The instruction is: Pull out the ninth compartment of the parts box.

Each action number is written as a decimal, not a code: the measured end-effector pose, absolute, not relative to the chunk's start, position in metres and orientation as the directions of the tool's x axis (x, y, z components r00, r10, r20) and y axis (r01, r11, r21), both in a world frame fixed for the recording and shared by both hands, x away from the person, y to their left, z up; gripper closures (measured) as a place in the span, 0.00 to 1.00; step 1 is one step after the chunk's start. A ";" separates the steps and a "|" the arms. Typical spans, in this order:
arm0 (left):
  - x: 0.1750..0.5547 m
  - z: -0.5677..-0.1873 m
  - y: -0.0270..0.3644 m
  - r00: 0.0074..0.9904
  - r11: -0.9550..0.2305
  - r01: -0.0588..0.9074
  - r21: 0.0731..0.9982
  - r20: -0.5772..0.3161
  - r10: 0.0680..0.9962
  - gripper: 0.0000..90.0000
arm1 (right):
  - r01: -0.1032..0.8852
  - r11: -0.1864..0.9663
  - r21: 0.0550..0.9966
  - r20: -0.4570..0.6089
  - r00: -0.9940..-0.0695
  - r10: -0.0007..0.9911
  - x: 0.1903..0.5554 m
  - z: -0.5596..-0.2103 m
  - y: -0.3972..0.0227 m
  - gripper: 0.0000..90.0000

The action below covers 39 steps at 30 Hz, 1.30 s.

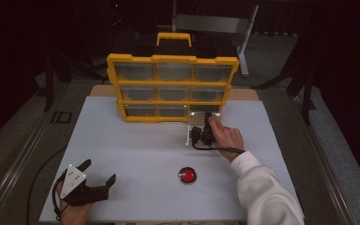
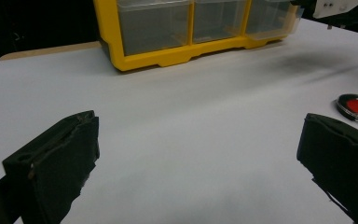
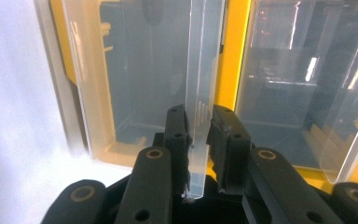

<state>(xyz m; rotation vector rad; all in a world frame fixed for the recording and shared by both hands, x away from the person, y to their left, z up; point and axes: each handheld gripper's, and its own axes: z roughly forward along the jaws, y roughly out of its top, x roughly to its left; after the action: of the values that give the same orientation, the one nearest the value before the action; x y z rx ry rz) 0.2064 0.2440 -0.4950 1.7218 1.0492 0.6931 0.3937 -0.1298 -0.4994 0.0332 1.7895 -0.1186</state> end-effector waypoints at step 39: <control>0.207 -0.495 0.243 0.469 -0.159 0.334 0.929 -0.017 0.883 0.00 | 0.071 0.996 -0.052 -0.969 -0.247 -0.033 0.366 -0.496 -0.132 0.86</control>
<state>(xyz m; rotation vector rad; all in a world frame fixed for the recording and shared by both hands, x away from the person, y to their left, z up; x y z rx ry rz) 0.2068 0.2430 -0.4953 1.7207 1.0487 0.6894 0.3664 -0.1322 -0.4956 0.0272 1.8173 -0.0976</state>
